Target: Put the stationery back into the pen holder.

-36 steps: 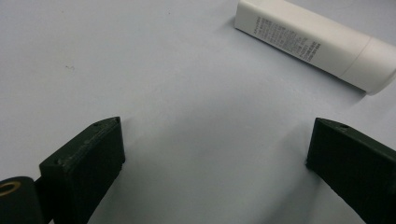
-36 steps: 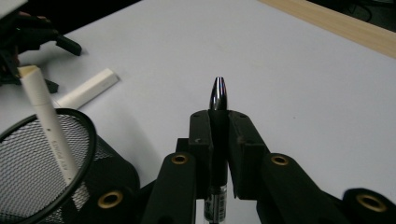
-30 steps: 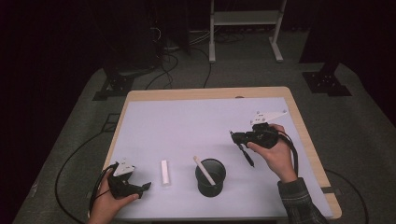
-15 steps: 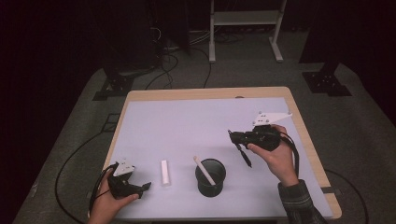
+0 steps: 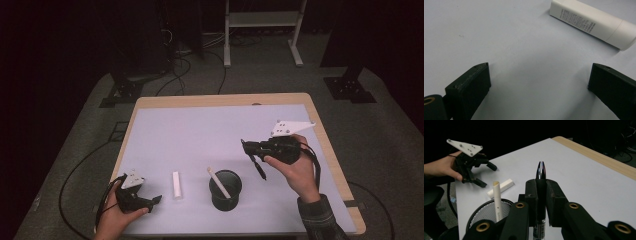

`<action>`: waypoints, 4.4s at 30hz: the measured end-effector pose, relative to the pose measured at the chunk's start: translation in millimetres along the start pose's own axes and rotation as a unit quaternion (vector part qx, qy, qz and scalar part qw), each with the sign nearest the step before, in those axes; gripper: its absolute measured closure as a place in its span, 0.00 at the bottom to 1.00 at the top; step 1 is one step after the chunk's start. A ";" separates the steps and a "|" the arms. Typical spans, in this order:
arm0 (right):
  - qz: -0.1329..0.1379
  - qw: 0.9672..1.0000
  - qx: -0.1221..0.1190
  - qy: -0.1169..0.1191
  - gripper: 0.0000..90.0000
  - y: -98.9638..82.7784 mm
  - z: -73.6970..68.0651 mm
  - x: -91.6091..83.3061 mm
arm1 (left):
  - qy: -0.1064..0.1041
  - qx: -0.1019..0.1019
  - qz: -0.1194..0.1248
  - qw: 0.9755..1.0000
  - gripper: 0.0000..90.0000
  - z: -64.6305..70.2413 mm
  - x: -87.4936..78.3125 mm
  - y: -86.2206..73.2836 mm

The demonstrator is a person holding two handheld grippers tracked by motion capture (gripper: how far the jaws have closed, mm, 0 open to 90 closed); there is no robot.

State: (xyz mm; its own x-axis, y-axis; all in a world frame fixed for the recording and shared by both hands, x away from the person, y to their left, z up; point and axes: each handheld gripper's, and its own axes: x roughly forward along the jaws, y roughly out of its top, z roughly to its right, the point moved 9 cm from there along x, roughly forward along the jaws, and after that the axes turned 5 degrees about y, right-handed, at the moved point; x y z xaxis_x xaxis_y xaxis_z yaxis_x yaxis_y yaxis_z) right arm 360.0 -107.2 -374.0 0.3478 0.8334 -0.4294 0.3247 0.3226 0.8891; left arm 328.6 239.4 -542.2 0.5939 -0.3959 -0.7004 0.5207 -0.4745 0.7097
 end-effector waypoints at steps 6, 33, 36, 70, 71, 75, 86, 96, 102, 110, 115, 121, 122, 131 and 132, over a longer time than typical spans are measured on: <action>0.012 1.000 -0.010 0.012 0.89 7.2 -11.3 -1.6 | 0.000 -0.003 0.001 1.000 0.04 0.5 0.3 0.2; 0.026 0.997 -0.025 0.066 0.89 26.0 -45.6 23.8 | 0.000 0.000 -0.001 1.000 0.03 0.1 -0.1 -0.2; 0.027 0.997 -0.027 0.070 0.89 29.2 -48.8 28.7 | 0.000 0.000 -0.001 1.000 0.04 0.1 -0.1 -0.2; -0.004 0.996 -0.018 0.084 0.88 1.1 -43.1 72.9 | 0.000 -0.001 -0.001 1.000 0.03 0.3 -0.1 -0.1; -0.004 0.996 -0.016 0.083 0.88 0.3 -42.5 72.8 | 0.000 -0.001 -0.001 1.000 0.03 0.3 -0.1 -0.1; -0.003 0.996 -0.014 0.084 0.88 -2.9 -40.6 74.0 | 0.000 0.001 -0.001 1.000 0.04 0.0 -0.2 -0.1; -0.016 0.996 -0.006 0.088 0.88 -15.9 -37.2 79.4 | 0.000 0.000 -0.001 1.000 0.04 0.0 -0.1 -0.1; -0.027 0.996 -0.003 0.089 0.88 -26.7 -36.4 81.4 | 0.000 -0.001 0.000 1.000 0.04 0.3 -0.1 -0.1; -0.034 0.995 0.002 0.093 0.88 -33.1 -37.1 83.4 | 0.000 0.001 0.000 1.000 0.04 0.0 -0.1 0.0; -0.042 0.995 0.003 0.094 0.88 -39.6 -37.8 83.6 | 0.000 0.001 0.001 1.000 0.04 0.0 0.0 0.0; -0.048 0.994 0.002 0.096 0.88 -45.6 -38.3 84.8 | 0.000 -0.001 0.001 1.000 0.04 0.2 0.2 0.2; -0.048 0.994 0.001 0.096 0.86 -47.1 -38.6 84.3 | 0.000 -0.001 0.002 1.000 0.04 0.2 0.2 0.2; -0.048 0.994 0.001 0.096 0.86 -47.1 -38.6 84.3 | 0.000 -0.001 0.002 1.000 0.04 0.2 0.2 0.2; -0.043 0.996 -0.006 0.080 0.83 -45.0 -34.9 70.4 | 0.000 -0.002 0.002 1.000 0.04 0.5 0.2 0.1; -0.043 0.996 -0.006 0.080 0.83 -45.0 -34.9 70.4 | 0.000 -0.002 0.002 1.000 0.04 0.5 0.2 0.1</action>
State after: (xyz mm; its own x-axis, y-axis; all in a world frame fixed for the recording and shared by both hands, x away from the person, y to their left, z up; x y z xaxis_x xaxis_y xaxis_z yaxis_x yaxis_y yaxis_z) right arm 339.1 -47.3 -438.7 0.1748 0.8624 -0.4751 0.3368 0.4010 0.8519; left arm 328.6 238.9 -542.3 0.5958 -0.3971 -0.6982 0.5216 -0.4697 0.7122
